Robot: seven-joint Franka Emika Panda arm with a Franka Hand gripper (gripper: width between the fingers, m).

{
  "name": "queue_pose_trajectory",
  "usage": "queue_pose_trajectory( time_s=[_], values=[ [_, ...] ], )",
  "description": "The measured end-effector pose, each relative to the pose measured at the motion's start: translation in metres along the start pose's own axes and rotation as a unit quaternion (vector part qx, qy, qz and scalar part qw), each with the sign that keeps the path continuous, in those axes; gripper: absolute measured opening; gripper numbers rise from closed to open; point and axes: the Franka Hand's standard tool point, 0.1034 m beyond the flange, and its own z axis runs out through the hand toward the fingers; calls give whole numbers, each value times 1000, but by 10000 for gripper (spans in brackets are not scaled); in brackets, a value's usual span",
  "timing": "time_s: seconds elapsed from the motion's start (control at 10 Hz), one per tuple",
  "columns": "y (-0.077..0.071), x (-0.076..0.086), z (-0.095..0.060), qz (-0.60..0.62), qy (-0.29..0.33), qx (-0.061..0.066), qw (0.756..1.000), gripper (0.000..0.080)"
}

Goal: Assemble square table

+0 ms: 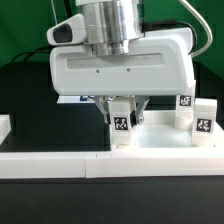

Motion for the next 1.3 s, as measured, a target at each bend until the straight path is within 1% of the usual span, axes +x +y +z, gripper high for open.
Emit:
queue_pose_trajectory(
  time_s=[0.1, 0.2, 0.3, 0.4, 0.6, 0.7, 0.9, 1.0, 1.1, 1.2, 1.3],
  values=[
    [-1, -1, 0, 69, -2, -3, 998, 267],
    [-1, 0, 1, 177, -7, -9, 984, 267],
    [-1, 0, 1, 269, -8, -14, 963, 267],
    [-1, 0, 1, 350, -10, -16, 937, 268],
    [-2, 0, 2, 523, -16, -9, 852, 269],
    [-1, 0, 2, 587, -23, -2, 810, 269],
    [-2, -1, 2, 613, -23, -2, 789, 269],
    [-2, -1, 2, 606, -23, -1, 795, 269],
    [-3, -1, 2, 585, -23, -1, 810, 269],
    [-7, 2, 0, 510, -9, 11, 860, 474],
    [-10, 6, -2, 431, 13, 32, 902, 599]
  ],
)
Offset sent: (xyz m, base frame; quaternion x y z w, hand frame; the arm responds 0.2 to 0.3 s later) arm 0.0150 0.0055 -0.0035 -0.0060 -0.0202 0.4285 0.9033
